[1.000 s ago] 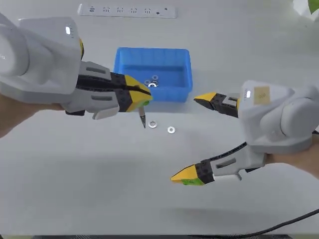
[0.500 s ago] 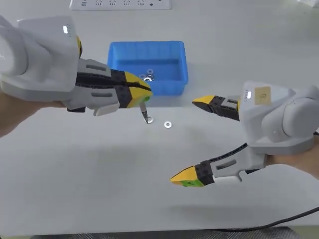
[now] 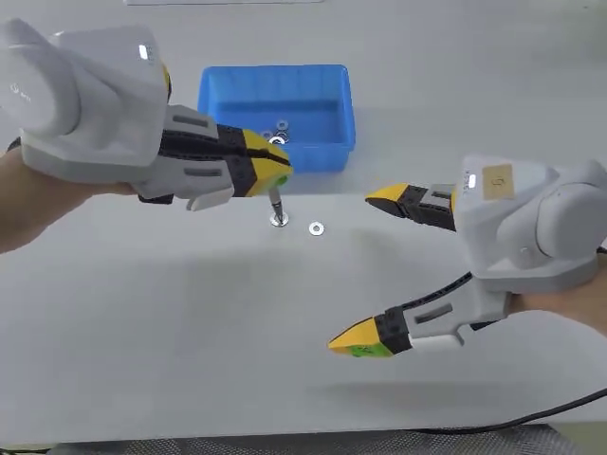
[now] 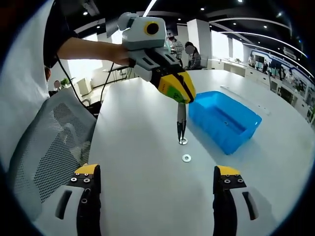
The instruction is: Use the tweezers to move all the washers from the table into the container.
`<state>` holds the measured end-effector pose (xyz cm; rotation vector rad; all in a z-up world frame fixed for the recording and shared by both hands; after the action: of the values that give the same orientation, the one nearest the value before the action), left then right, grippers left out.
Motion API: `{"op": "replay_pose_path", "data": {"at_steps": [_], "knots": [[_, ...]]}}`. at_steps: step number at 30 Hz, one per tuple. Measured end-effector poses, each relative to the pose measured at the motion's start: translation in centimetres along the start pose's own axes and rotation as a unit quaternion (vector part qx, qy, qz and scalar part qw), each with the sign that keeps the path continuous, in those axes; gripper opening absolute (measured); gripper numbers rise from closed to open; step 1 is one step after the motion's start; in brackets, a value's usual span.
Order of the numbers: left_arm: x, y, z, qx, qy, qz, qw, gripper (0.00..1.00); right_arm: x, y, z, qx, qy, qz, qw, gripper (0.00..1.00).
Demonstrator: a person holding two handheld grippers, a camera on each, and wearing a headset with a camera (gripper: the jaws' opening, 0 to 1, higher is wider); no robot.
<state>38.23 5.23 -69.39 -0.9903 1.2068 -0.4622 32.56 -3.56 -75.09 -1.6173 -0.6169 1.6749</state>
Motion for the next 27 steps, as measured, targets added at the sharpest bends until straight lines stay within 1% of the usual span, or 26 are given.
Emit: {"op": "replay_pose_path", "data": {"at_steps": [6,8,16,22,25,26,27], "knots": [[0.2,0.1,-0.2,0.004,0.003,0.003,1.0,0.06,0.0,0.0,-0.1,0.002,0.0,0.0,1.0,0.94],[0.3,0.2,-0.2,0.006,0.003,0.006,1.0,0.06,0.0,0.0,-0.1,0.001,-0.001,0.0,1.0,0.94],[0.3,0.3,-0.2,0.01,0.003,0.009,0.9999,0.06,0.2,-0.2,-0.2,-0.001,-0.002,0.0,1.0,0.93],[0.6,0.2,-0.6,0.01,0.006,0.007,0.9999,0.06,0.6,-0.6,-0.5,-0.003,-0.004,-0.003,1.0,0.92],[0.8,-0.1,-1.0,0.007,0.008,0.005,0.9999,0.06,1.0,-0.8,-0.7,-0.004,-0.009,-0.006,0.9999,0.9],[0.8,-0.1,-1.0,0.007,0.009,0.005,0.9999,0.06,1.1,-0.8,-0.9,0.002,-0.012,-0.008,0.9999,0.89],[0.8,-0.1,-1.1,0.007,0.009,0.005,0.9999,0.06,1.3,-1.0,-0.9,0.028,-0.023,-0.015,0.9992,0.87]]}}
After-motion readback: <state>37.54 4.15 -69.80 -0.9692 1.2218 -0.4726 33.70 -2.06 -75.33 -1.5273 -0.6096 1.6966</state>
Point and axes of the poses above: the centre of the closed fingertips' face, and the gripper's own axes: x roughly forward along the fingers, z roughly to its left, y roughly out of its underside, the point moved 3 cm from there along -x, roughly backward along the fingers, and after that the axes turned 5 degrees about z, right-handed, at the moved point
